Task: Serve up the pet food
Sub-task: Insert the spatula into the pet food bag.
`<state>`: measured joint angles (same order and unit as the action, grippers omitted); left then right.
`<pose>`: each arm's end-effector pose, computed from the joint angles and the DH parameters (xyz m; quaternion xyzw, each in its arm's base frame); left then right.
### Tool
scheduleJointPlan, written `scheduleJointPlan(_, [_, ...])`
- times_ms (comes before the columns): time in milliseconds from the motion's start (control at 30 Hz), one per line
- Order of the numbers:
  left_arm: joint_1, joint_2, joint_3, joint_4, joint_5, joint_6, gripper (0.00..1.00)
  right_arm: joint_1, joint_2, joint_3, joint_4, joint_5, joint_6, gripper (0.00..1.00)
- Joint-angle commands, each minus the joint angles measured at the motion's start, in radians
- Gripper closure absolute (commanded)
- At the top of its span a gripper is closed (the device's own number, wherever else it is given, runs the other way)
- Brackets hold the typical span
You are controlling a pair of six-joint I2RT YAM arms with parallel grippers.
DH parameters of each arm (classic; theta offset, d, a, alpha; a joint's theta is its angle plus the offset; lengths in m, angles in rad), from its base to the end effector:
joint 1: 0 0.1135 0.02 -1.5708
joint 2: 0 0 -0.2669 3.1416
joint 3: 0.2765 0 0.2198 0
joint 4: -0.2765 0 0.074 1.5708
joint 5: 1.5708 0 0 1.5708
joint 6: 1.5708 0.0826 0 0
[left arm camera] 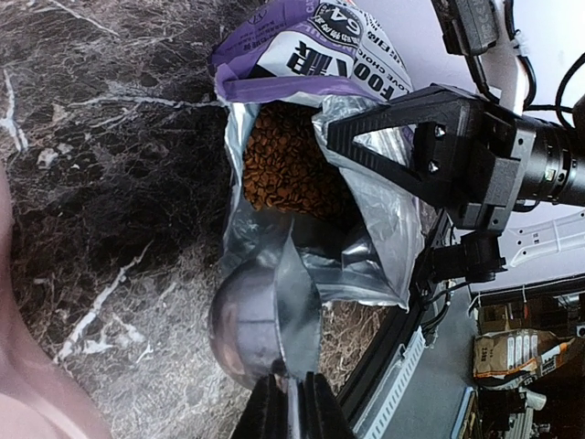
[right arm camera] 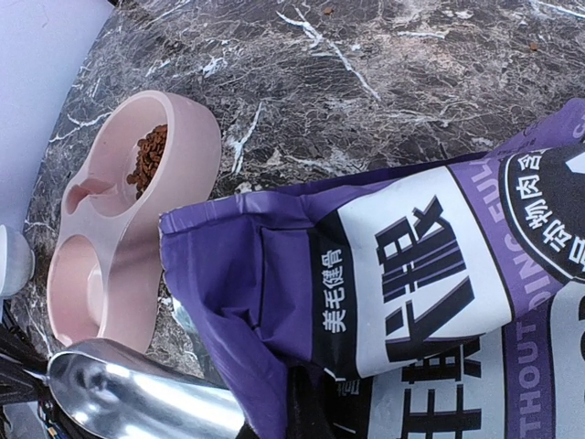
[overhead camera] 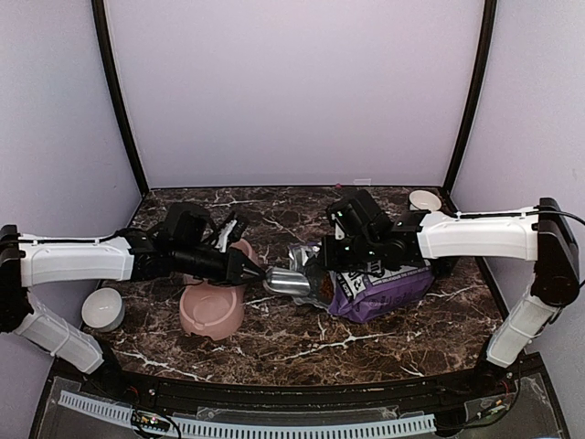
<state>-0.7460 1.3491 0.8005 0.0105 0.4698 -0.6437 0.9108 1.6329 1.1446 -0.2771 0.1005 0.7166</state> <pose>0.1948 -0.2309 0.2391 0.1580 0.8388 -0.4629 0.2392 0.2298 0.2825 0.2255 -0.0695 0.9164 0.2527 0.3024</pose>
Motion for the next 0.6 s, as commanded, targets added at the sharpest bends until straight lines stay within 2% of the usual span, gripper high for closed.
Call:
scheduleJointPlan(0, [-0.034,0.053,0.058,0.101,-0.020,-0.032,1.00,0.003,-0.015,0.023,0.035,0.015,0.006,1.00])
scheduleJointPlan(200, [-0.064,0.174,0.110,0.155,-0.038,-0.061,1.00,0.003,-0.030,0.015,0.035,0.027,0.009,1.00])
scheduleJointPlan(567, [-0.094,0.314,0.197,0.131,-0.080,-0.034,1.00,0.002,-0.032,-0.027,0.030,0.039,0.003,1.00])
